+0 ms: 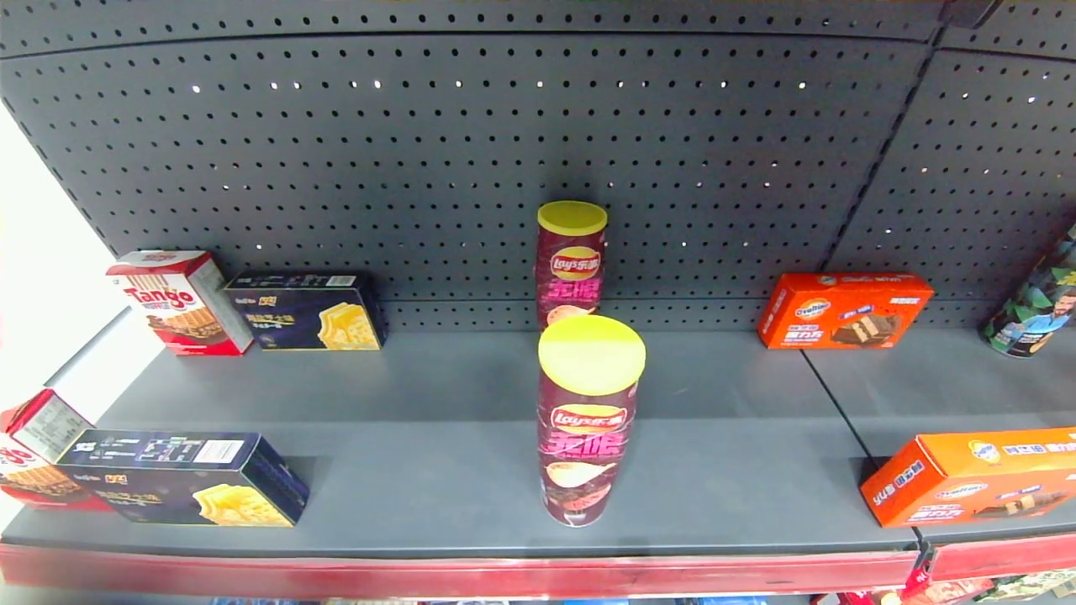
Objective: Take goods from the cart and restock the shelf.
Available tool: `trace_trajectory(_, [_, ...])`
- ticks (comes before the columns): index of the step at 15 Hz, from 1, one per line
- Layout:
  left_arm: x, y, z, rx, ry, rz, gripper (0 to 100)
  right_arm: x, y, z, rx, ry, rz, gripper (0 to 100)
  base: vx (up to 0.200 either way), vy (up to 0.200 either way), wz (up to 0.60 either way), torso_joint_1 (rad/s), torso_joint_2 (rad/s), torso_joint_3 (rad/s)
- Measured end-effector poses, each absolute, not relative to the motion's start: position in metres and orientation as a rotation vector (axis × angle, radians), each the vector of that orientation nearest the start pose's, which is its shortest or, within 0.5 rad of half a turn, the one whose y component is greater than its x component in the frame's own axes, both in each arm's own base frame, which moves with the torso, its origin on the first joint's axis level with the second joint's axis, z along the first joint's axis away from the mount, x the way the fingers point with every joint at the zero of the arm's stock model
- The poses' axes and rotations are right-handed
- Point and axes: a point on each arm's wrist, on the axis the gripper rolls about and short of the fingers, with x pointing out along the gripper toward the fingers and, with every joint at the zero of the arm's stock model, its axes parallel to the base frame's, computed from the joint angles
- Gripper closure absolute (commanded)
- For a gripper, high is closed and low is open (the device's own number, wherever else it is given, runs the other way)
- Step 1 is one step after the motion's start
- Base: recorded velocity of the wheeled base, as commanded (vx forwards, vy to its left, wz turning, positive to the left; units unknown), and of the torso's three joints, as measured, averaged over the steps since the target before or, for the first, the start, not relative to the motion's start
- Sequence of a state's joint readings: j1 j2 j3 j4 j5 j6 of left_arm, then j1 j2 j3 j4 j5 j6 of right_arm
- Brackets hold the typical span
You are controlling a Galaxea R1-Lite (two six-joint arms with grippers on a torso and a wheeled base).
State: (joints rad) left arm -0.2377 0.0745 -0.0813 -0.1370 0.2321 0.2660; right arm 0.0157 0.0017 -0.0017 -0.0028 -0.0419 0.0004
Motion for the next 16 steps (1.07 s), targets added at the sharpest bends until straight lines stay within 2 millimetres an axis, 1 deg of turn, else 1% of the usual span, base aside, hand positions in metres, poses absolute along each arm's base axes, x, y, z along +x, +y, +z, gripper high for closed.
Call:
trace_trajectory(2, [-0.020, 0.010, 0.108, 0.226, -0.149, 0.015, 0, -0.023, -0.001, 0.076, 0.000, -0.004, -0.026, 0, 0.000, 0.000, 0.00, 0.000, 0.00, 0.000])
trace_trajectory(4, [-0.017, 0.009, 0.098, 0.216, -0.111, -0.001, 0, -0.023, -0.001, 0.076, 0.000, -0.003, -0.026, 0, 0.000, 0.000, 0.00, 0.000, 0.00, 0.000])
trace_trajectory(5, [-0.016, 0.009, 0.089, 0.207, -0.044, -0.034, 0, -0.023, -0.001, 0.076, 0.000, -0.003, -0.026, 0, 0.000, 0.000, 0.00, 0.000, 0.00, 0.000])
trace_trajectory(6, [-0.016, 0.007, 0.085, 0.194, -0.017, -0.106, 0, -0.023, -0.001, 0.076, 0.000, -0.003, -0.026, 0, 0.000, 0.000, 0.00, 0.000, 0.00, 0.000])
trace_trajectory(8, [-0.017, 0.004, 0.082, 0.183, 0.004, -0.257, 0, -0.023, -0.001, 0.076, 0.000, -0.003, -0.026, 0, 0.000, 0.000, 0.00, 0.000, 0.00, 0.000])
trace_trajectory(9, [-0.017, 0.003, 0.081, 0.183, 0.024, -0.274, 0, -0.023, -0.001, 0.076, 0.000, -0.003, -0.026, 0, 0.000, 0.000, 0.00, 0.000, 0.00, 0.000])
trace_trajectory(10, [-0.018, 0.003, 0.080, 0.186, 0.057, -0.269, 0, -0.023, -0.001, 0.076, 0.000, -0.003, -0.027, 0, 0.000, 0.000, 0.00, 0.000, 0.00, 0.000])
trace_trajectory(12, [-0.017, 0.004, 0.082, 0.189, 0.098, -0.189, 0, -0.023, -0.001, 0.076, 0.000, -0.003, -0.026, 0, 0.000, 0.000, 0.00, 0.000, 0.00, 0.000])
trace_trajectory(14, [-0.017, 0.004, 0.083, 0.188, 0.113, -0.137, 0, -0.023, -0.001, 0.076, 0.000, -0.003, -0.026, 0, 0.000, 0.000, 0.00, 0.000, 0.00, 0.000])
trace_trajectory(16, [-0.017, 0.000, 0.084, 0.146, 0.119, -0.083, 0, -0.023, -0.001, 0.076, 0.000, -0.003, -0.027, 0, 0.000, 0.000, 0.00, 0.000, 0.00, 0.000])
